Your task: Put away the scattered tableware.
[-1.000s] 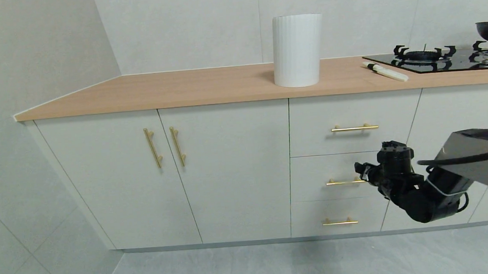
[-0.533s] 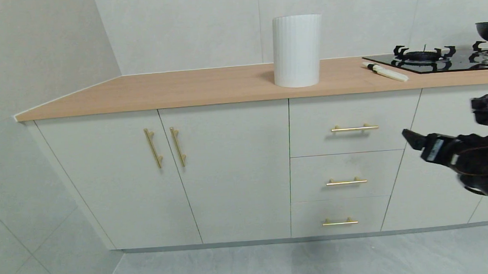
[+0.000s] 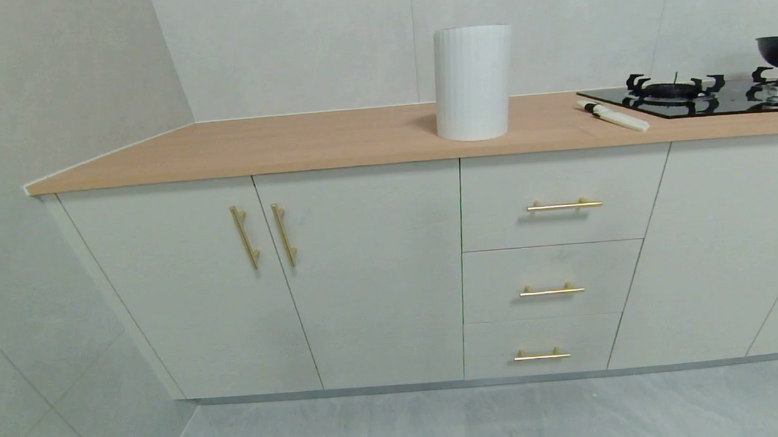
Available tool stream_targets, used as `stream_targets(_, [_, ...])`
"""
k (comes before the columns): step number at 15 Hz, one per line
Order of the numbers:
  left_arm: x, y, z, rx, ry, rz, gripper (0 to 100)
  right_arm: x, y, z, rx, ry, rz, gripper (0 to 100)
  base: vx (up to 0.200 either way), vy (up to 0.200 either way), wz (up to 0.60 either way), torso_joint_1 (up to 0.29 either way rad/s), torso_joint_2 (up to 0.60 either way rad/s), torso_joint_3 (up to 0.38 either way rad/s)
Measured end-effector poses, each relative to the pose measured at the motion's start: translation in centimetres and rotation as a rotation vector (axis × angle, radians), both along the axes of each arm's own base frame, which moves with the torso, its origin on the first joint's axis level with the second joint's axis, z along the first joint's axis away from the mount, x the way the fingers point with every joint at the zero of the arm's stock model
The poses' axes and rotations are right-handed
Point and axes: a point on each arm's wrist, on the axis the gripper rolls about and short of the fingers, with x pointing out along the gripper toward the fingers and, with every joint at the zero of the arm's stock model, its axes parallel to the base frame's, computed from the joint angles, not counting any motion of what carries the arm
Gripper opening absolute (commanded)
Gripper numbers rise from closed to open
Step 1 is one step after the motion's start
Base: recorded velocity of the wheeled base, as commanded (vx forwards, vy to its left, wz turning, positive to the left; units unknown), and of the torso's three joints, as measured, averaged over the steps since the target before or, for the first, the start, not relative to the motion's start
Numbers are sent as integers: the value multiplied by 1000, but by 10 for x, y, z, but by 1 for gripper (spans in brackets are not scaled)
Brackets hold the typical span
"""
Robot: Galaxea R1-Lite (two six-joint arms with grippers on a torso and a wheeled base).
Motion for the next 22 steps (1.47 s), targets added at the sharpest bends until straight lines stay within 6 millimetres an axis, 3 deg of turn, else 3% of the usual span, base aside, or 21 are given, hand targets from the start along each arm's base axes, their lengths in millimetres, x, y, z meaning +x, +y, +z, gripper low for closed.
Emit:
stream_targets(3, [0, 0, 0, 0, 0, 0, 100, -51, -6, -22, -36, -16, -62, 100, 0, 0, 0, 0, 0, 0])
stream_targets(6, [0, 0, 0, 0, 0, 0, 100, -76, -5, -49, -41, -24, -109, 100, 0, 0, 0, 0, 0, 0])
stream_targets(12, [0, 0, 0, 0, 0, 0, 100, -60, 0, -98, -18, -59, 81, 100, 0, 0, 0, 0, 0, 0])
stream_targets(22, [0, 0, 0, 0, 0, 0, 100, -57, 3, -112, 0, 17, 187, 100, 0, 0, 0, 0, 0, 0])
